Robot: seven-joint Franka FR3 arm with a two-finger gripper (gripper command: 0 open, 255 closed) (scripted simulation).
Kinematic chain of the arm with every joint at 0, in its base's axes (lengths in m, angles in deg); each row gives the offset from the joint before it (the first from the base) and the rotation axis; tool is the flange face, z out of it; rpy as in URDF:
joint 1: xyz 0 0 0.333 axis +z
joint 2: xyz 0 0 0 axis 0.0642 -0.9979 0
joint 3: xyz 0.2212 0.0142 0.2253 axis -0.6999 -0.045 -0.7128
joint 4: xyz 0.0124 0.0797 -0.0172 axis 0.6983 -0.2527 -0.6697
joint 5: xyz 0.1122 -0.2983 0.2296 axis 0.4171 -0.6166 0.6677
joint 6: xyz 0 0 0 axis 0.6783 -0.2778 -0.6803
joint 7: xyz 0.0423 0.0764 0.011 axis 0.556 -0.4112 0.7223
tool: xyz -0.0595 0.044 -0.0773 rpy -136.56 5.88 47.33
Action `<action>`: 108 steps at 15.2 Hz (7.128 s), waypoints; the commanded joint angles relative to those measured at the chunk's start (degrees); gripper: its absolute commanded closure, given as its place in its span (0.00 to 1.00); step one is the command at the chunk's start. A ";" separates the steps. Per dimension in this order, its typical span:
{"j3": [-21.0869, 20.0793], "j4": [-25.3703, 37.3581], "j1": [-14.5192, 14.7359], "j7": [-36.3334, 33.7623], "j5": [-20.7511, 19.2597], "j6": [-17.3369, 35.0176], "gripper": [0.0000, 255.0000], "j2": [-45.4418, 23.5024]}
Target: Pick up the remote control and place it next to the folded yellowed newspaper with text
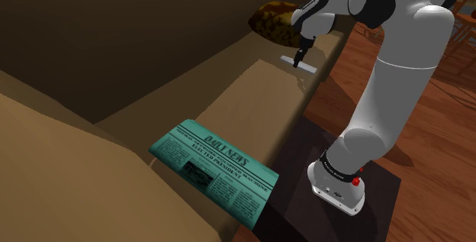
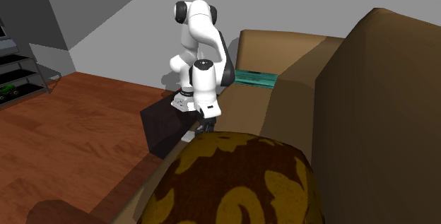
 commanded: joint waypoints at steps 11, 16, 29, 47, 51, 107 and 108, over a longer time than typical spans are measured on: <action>-0.21 -0.06 -0.18 0.29 0.47 0.48 1.00 -0.52; -0.21 -0.06 -0.18 0.30 0.47 0.48 1.00 -0.52; 1.80 3.45 1.67 -3.35 -5.03 -7.33 1.00 5.32; -6.30 -9.74 10.97 -28.50 -19.80 -9.47 1.00 24.49; -10.41 -12.76 12.80 -35.35 -21.14 -9.76 1.00 27.63; -43.41 19.11 39.53 -91.52 -15.90 -13.05 1.00 -4.13; -43.39 18.74 39.54 -91.56 -15.93 -12.38 1.00 -4.42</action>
